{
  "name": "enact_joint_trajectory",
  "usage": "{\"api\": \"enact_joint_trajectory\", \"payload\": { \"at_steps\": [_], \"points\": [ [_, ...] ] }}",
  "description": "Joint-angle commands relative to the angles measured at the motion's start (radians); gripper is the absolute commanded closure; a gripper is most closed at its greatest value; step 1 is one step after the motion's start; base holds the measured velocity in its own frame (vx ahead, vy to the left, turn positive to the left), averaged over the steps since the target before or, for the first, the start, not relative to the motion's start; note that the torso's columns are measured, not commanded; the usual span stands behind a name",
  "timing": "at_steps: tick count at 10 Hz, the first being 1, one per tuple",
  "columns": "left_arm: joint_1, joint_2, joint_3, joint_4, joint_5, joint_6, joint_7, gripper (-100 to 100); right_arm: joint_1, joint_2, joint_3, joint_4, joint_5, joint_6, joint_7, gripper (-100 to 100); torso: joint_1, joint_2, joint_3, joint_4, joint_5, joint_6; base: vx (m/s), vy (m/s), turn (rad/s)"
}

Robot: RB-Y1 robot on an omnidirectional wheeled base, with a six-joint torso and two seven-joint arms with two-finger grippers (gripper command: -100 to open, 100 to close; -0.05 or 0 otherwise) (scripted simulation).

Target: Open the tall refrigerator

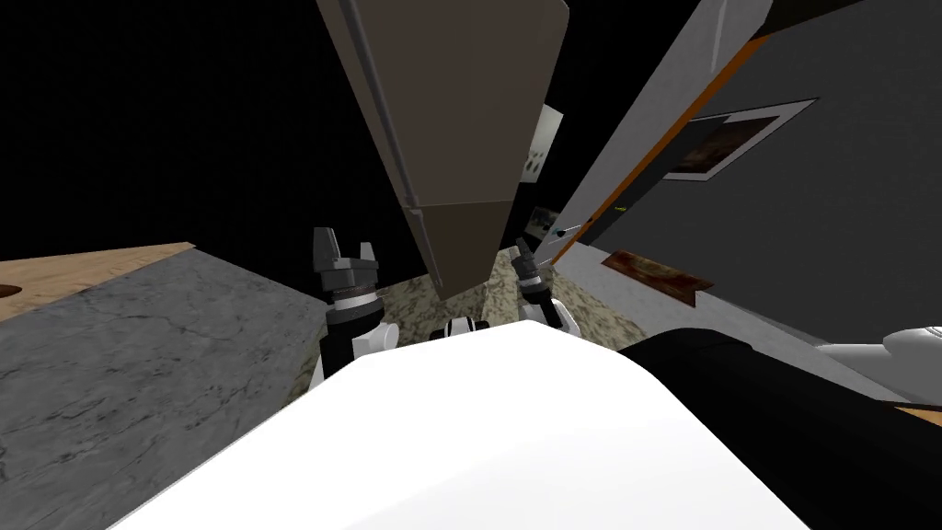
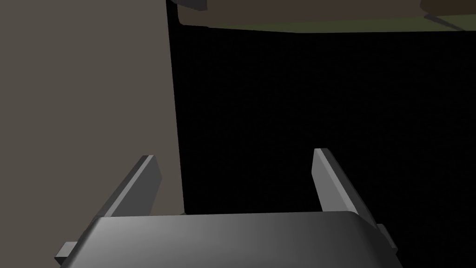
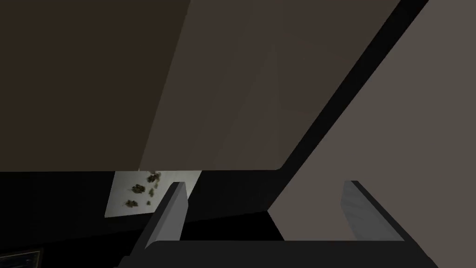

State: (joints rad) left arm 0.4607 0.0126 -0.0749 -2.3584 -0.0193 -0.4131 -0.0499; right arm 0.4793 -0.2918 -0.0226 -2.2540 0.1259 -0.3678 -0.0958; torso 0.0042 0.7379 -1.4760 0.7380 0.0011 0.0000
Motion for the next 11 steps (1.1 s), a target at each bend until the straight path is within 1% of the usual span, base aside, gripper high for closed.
{"api": "enact_joint_trajectory", "payload": {
  "at_steps": [1, 2, 3, 4, 5, 6, 8, 9, 10, 11],
  "points": [
    [0.0, 0.0, 0.0, 0.0, 0.0, 0.0, 0.0, 0, -0.001, -0.072, -0.012, -0.007, 0.047, 0.014, 0.019, -100, -0.005, 0.001, 0.0, 0.0, -0.001, -0.001, 0.096, 0.101, -0.177],
    [0.0, 0.0, 0.0, 0.0, 0.0, 0.0, 0.0, 0, -0.003, -0.101, -0.021, -0.012, 0.078, 0.024, 0.031, -100, -0.008, -0.001, 0.0, 0.0, -0.002, 0.0, 0.109, 0.148, -0.303],
    [0.0, 0.0, 0.0, 0.0, 0.0, 0.0, 0.0, 0, -0.003, -0.114, -0.021, -0.012, 0.078, 0.024, 0.031, -100, -0.005, -0.001, -0.001, 0.0, -0.002, 0.0, 0.083, 0.146, -0.144],
    [0.0, 0.0, 0.0, 0.0, 0.0, 0.0, 0.0, 0, -0.006, -0.152, -0.029, -0.017, 0.109, 0.035, 0.043, -100, -0.004, 0.0, 0.0, 0.0, -0.001, -0.001, 0.089, 0.131, -0.223],
    [0.0, 0.0, 0.0, 0.0, 0.0, 0.0, 0.0, 0, -0.009, -0.182, -0.038, -0.021, 0.141, 0.045, 0.055, -100, -0.004, 0.0, 0.0, 0.0, -0.001, 0.0, 0.098, 0.185, -0.338],
    [0.0, 0.0, 0.0, 0.0, 0.0, 0.0, 0.0, 0, -0.009, -0.197, -0.038, -0.021, 0.141, 0.045, 0.055, -100, -0.002, 0.0, 0.0, 0.0, -0.001, 0.0, 0.088, 0.168, -0.136],
    [0.0, 0.0, 0.0, 0.0, 0.0, 0.0, 0.0, 0, -0.016, -0.264, -0.055, -0.03, 0.204, 0.067, 0.08, -100, -0.005, -0.001, -0.001, 0.0, -0.001, 0.0, 0.118, 0.184, -0.274],
    [0.0, 0.0, 0.0, 0.0, 0.0, 0.0, 0.0, 0, -0.016, -0.284, -0.055, -0.03, 0.204, 0.067, 0.08, -100, -0.003, -0.002, -0.001, -0.001, -0.001, 0.0, 0.081, 0.154, -0.144],
    [0.0, 0.0, 0.0, 0.0, 0.0, 0.0, 0.0, 0, -0.02, -0.319, -0.062, -0.034, 0.236, 0.079, 0.092, -100, -0.006, 0.001, 0.0, 0.0, -0.001, -0.001, 0.05, 0.133, -0.204],
    [0.0, 0.0, 0.0, 0.0, 0.0, 0.0, 0.0, 0, -0.02, -0.329, -0.062, -0.034, 0.236, 0.079, 0.092, -100, -0.007, 0.002, 0.002, 0.001, -0.002, 0.0, 0.029, 0.114, -0.128]
  ]
}}
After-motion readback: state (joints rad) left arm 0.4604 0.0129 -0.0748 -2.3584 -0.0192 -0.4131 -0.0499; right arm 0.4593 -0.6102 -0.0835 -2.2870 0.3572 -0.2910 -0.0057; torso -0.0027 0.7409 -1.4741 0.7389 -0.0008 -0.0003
